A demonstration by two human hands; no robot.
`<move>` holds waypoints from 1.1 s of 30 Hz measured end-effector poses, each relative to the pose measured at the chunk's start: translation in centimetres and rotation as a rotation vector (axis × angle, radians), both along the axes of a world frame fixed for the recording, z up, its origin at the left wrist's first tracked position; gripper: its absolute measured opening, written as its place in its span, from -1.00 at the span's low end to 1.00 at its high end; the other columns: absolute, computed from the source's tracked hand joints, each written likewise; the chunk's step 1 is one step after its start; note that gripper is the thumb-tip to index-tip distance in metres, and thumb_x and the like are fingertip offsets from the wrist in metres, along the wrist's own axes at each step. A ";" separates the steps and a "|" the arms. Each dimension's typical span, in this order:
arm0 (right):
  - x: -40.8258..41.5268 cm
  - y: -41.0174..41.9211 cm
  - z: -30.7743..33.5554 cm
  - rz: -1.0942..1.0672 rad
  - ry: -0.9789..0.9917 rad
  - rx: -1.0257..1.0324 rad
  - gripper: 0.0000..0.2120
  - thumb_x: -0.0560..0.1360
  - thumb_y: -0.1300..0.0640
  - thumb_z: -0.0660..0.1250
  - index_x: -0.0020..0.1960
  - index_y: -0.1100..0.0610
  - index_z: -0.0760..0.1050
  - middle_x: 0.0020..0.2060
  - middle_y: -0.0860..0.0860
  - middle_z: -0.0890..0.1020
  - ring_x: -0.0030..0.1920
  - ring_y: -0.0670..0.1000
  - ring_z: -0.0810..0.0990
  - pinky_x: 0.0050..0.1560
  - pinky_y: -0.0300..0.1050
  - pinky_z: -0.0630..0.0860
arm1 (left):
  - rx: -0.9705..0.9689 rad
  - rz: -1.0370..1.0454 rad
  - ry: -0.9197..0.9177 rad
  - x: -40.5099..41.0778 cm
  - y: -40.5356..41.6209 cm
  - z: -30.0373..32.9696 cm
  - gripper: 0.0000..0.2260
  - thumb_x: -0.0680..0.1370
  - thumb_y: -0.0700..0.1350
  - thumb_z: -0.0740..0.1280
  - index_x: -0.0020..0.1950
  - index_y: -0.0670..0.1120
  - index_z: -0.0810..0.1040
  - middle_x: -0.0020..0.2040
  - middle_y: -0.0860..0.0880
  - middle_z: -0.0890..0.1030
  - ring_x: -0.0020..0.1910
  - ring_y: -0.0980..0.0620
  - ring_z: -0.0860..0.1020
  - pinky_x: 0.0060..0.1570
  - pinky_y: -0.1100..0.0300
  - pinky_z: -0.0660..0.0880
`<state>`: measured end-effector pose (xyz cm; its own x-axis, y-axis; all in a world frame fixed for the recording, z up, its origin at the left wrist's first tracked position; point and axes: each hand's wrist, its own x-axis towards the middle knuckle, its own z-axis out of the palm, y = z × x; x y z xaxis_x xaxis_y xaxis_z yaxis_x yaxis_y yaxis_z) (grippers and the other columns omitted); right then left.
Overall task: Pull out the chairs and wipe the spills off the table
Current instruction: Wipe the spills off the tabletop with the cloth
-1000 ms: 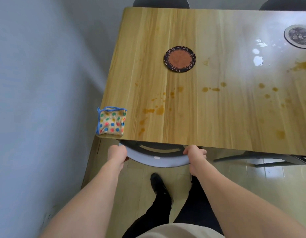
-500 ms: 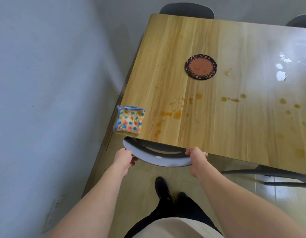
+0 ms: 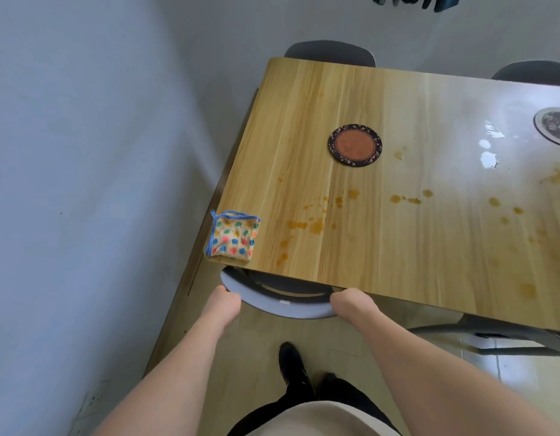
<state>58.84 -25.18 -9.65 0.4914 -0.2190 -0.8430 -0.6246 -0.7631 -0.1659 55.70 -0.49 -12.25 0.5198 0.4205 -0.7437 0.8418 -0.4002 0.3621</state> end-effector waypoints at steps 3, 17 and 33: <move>0.1 -0.4 1.1 0.222 -0.008 -0.035 -0.61 0.60 0.11 0.03 0.29 0.23 0.48 0.18 0.16 0.55 0.13 0.13 0.52 0.16 -0.03 0.44 | 0.170 -0.166 -0.037 0.1 -0.4 1.4 -0.71 0.59 -0.15 0.14 0.31 -0.13 0.32 0.08 -0.11 0.50 -0.05 -0.07 0.52 -0.24 0.10 0.42; 4.0 0.0 2.2 0.275 -0.483 0.020 -0.60 0.55 0.12 0.11 0.37 0.17 0.32 0.31 0.09 0.41 0.27 0.12 0.42 0.24 -0.01 0.43 | 0.445 -0.719 -0.276 5.7 1.8 4.6 -0.51 0.67 -0.02 0.09 0.59 -0.04 0.08 0.60 -0.06 0.05 0.57 -0.09 0.05 0.52 -0.03 0.12; 21.4 6.8 -2.0 0.543 -0.620 -0.057 -0.44 0.59 0.08 0.18 0.53 0.12 0.10 0.53 0.10 0.13 0.50 0.17 0.15 0.44 0.10 0.26 | 0.432 -1.057 -0.133 11.7 4.2 -4.4 -0.42 0.69 0.13 -0.12 0.50 0.07 -0.49 0.49 -0.02 -0.56 0.46 -0.04 -0.54 0.45 -0.05 -0.44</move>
<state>80.19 -18.38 -11.61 0.9133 0.1490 -0.3790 0.0258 -0.9500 -0.3111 67.42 3.76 -16.66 0.8284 -0.0659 -0.5562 -0.0232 -0.9962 0.0835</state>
